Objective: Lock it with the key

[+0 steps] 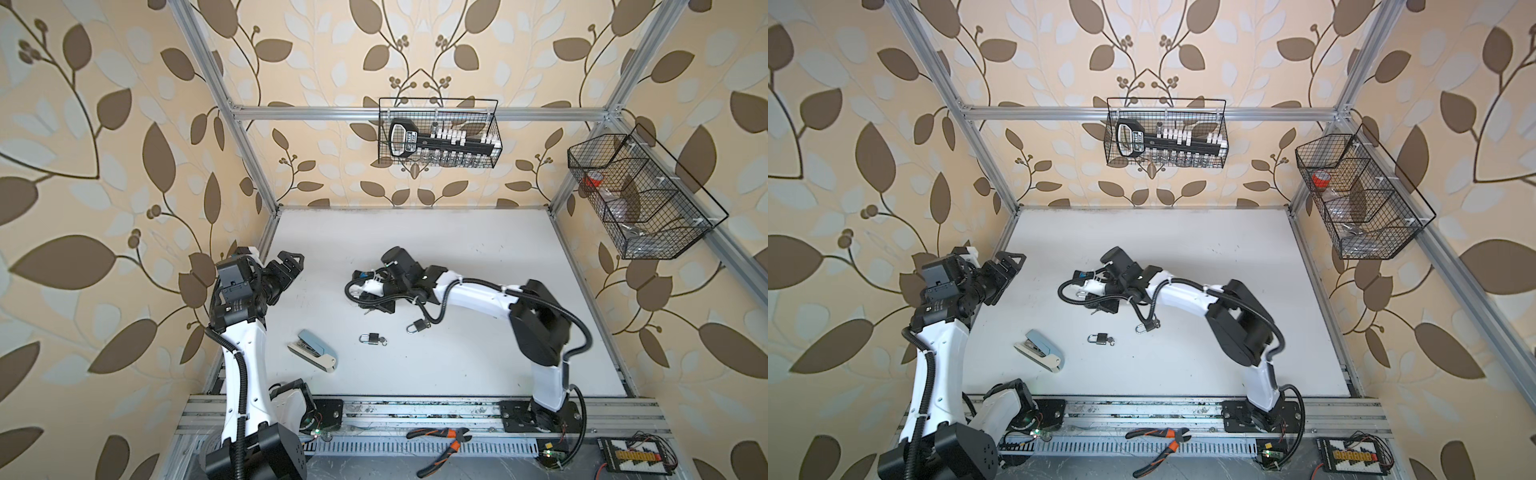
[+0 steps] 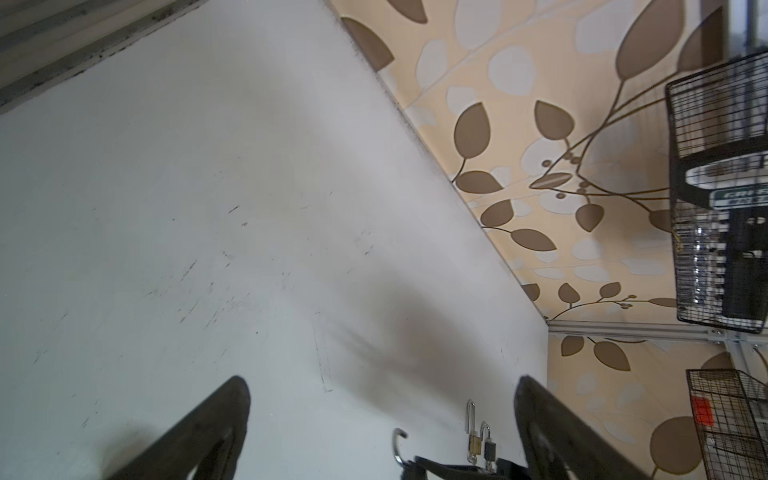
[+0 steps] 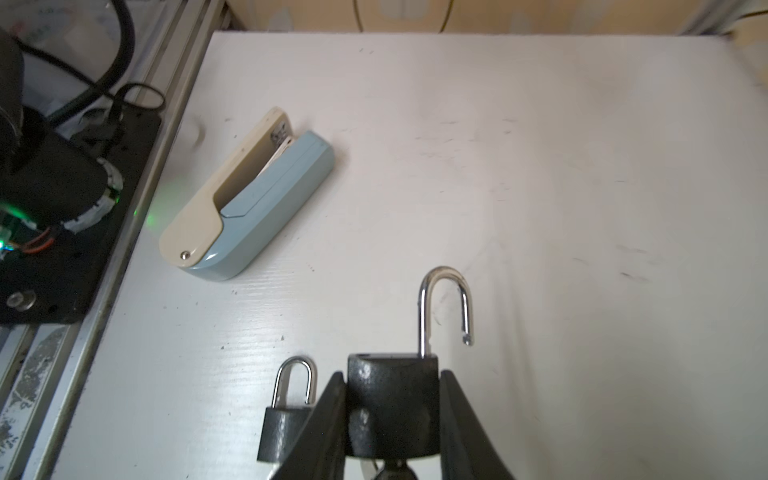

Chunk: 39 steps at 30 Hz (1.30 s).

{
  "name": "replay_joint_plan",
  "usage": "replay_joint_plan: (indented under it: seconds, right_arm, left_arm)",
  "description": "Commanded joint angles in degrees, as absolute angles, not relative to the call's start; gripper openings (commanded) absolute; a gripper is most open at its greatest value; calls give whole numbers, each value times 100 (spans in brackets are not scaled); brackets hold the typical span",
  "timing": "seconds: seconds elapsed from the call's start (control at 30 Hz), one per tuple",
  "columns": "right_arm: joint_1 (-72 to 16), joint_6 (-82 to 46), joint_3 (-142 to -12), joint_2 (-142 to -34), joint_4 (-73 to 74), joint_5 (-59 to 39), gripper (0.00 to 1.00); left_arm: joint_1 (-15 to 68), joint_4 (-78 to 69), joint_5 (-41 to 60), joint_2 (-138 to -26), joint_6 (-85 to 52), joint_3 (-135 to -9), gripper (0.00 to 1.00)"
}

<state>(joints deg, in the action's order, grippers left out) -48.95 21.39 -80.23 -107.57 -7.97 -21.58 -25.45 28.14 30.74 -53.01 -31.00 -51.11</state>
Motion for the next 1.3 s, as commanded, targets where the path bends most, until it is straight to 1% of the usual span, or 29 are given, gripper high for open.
replay_joint_plan:
  seconds: [0.0, 0.07, 0.13, 0.27, 0.43, 0.5, 0.6, 0.67, 0.77, 0.87, 0.93, 1.07, 1.17, 1.27]
  right_arm:
    - [-4769, 1131, -7341, -9920, -101, -1629, 0]
    - [-4610, 706, -7010, -9416, -90, -1623, 0]
    - [-4335, 271, -6687, -8980, -88, -1900, 0]
    - [-3682, -526, -5966, -8043, 140, -2668, 0]
    - [-3097, -968, -5271, -7040, 264, -3128, 0]
    - [-2744, -1205, -5141, -6754, 264, -3654, 0]
    - [-2258, -1390, -5063, -6461, 264, -4670, 0]
    - [-2148, -1268, -5135, -6328, 115, -5089, 0]
    - [-2164, -1008, -5384, -6256, -245, -5334, 0]
    - [-2213, -942, -5515, -6205, -271, -5401, 0]
    - [-2237, -852, -5612, -6217, -340, -5456, 0]
    - [-2260, -757, -5759, -6232, -405, -5782, 0]
    - [-2360, -677, -5866, -6296, -457, -6077, 0]
    - [-2544, -455, -6008, -6367, -642, -6041, 0]
  left_arm:
    - [-2185, 2425, 3107, -5153, -2994, -5225, 99]
    - [-1624, 2429, 2735, -5073, -2821, -5393, 99]
    - [-1008, 2275, 2598, -5024, -2574, -5506, 99]
    - [-14, 1657, 3115, -5036, -2028, -5546, 99]
    - [993, 1684, 3947, -5588, -1428, -6249, 99]
    - [1442, 1739, 4041, -5802, -1132, -6538, 99]
    - [1984, 1821, 4449, -6171, -603, -7013, 99]
    - [2186, 1941, 4948, -6458, -217, -7410, 99]
    - [2282, 1774, 5781, -6764, 352, -7688, 99]
    - [2373, 1609, 6180, -6905, 1093, -7751, 97]
    - [2449, 1656, 6171, -6933, 1716, -7808, 99]
    - [2504, 2503, 6473, -7094, 3045, -8304, 98]
    - [2538, 2888, 6699, -7196, 3696, -8491, 93]
    - [2622, 3060, 6878, -7291, 4026, -8551, 86]
